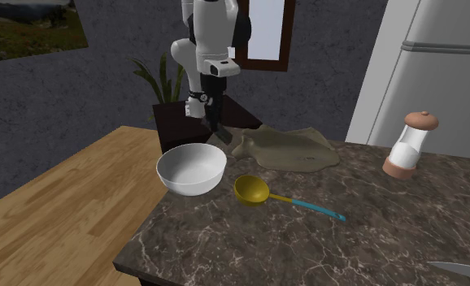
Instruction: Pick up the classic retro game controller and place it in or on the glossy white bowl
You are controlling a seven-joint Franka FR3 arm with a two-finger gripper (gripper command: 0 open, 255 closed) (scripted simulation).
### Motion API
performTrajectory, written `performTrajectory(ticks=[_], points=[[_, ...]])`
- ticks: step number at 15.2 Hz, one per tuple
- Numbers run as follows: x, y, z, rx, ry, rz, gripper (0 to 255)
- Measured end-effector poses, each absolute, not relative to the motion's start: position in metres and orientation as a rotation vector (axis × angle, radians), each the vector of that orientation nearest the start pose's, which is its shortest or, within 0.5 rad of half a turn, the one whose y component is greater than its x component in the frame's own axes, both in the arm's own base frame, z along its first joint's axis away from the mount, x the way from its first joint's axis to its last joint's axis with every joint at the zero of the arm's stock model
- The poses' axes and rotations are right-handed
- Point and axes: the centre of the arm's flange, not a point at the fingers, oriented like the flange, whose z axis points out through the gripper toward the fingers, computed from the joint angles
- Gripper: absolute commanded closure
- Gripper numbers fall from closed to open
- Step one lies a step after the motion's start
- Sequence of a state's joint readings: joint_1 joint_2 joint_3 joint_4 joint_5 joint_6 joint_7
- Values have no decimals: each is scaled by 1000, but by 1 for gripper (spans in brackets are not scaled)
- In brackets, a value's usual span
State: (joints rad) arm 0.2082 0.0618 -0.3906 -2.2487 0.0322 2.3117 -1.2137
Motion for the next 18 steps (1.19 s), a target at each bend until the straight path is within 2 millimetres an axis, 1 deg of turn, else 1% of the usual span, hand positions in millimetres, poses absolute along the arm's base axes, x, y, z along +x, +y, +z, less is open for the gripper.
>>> performTrajectory(ticks=[8, 11, 12, 14, 16, 17, 18], points=[[520, -96, 384, -2753, -1522, -7, 255], [520, -95, 396, -2752, -1522, -7, 255], [524, -99, 398, -2753, -1522, -7, 255], [538, -113, 403, -2753, -1521, -7, 255], [557, -127, 405, -2753, -1520, -7, 255], [565, -139, 404, -2754, -1519, -7, 255], [578, -148, 405, -2754, -1519, -6, 255]])
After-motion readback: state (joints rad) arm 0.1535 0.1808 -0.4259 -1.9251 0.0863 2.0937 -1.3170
